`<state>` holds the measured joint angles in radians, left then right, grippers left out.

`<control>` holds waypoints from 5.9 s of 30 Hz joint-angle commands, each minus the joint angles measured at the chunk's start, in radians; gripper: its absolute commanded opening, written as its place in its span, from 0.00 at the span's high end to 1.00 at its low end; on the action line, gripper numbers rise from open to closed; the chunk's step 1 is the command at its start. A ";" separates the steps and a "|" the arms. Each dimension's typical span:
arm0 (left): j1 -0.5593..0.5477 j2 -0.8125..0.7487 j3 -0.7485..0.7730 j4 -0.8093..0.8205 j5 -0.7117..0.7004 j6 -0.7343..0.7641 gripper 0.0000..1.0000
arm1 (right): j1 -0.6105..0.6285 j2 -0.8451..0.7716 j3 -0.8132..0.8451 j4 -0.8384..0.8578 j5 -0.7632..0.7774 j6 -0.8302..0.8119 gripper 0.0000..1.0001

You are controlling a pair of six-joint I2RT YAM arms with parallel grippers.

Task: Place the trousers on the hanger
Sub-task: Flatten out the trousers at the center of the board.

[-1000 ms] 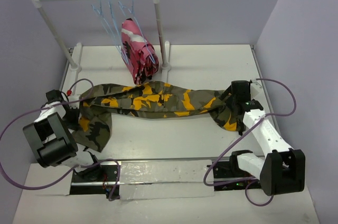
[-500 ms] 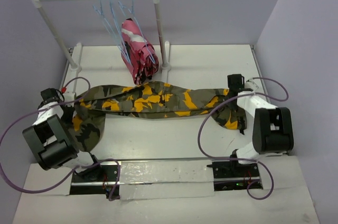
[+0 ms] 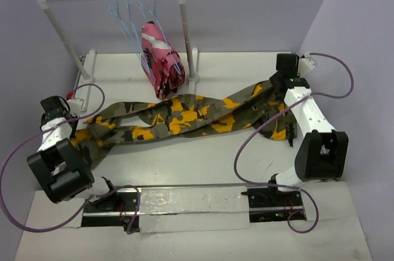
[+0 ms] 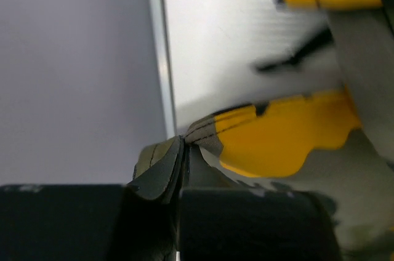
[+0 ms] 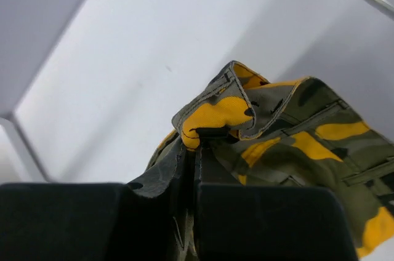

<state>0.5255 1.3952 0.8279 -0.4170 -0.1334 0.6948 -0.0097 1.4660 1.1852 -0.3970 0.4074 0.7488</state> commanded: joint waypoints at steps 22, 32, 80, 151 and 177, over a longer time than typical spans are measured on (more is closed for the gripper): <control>0.008 -0.038 0.003 0.060 0.012 0.007 1.00 | -0.097 0.419 0.424 -0.110 -0.136 -0.114 0.13; 0.008 0.087 0.045 0.079 -0.023 -0.041 1.00 | -0.062 0.442 0.400 -0.033 -0.210 -0.074 0.15; 0.275 0.118 -0.033 -0.157 0.084 -0.182 0.30 | -0.052 -0.247 0.077 0.110 -0.249 -0.222 1.00; -0.179 0.119 0.285 -0.200 0.277 -0.015 0.33 | -0.170 -0.626 -0.378 0.005 -0.409 -0.201 0.01; -0.258 0.387 0.185 0.068 0.182 0.094 0.32 | -0.171 -0.111 -0.374 0.253 -0.558 -0.086 0.00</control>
<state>0.2586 1.7176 1.0269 -0.4784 0.0998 0.7953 -0.1589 1.3309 0.7921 -0.1788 -0.1435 0.6421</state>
